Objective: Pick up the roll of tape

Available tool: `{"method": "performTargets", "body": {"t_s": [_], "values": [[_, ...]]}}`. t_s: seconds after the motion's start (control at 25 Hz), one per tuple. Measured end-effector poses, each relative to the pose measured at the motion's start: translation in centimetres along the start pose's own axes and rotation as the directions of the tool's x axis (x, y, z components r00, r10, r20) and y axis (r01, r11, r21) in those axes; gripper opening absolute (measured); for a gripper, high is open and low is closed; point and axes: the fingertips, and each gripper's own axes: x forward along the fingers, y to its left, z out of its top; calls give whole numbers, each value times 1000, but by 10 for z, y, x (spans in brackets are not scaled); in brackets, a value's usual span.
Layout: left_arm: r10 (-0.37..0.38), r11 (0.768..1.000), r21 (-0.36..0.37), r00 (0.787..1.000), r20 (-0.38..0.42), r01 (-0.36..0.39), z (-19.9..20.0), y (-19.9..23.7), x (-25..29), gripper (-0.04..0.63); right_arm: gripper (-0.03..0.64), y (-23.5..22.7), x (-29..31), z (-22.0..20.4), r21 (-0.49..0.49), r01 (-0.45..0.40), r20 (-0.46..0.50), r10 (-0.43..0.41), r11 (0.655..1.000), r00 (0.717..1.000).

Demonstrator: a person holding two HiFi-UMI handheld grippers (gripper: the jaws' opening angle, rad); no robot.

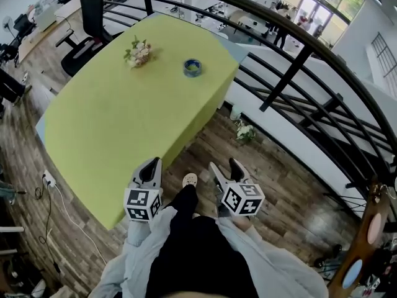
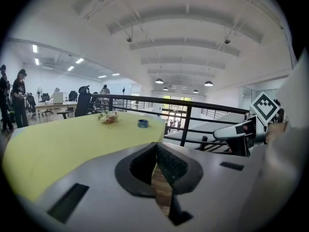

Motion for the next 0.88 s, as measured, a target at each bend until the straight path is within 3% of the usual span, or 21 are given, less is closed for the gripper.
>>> {"method": "performTargets", "body": {"t_s": [0.88], "values": [[-10, 1000, -17, 1000, 4, 10, 47, 53, 119, 17, 327, -34, 109, 75, 13, 14, -14, -14, 1000, 1000]]}}
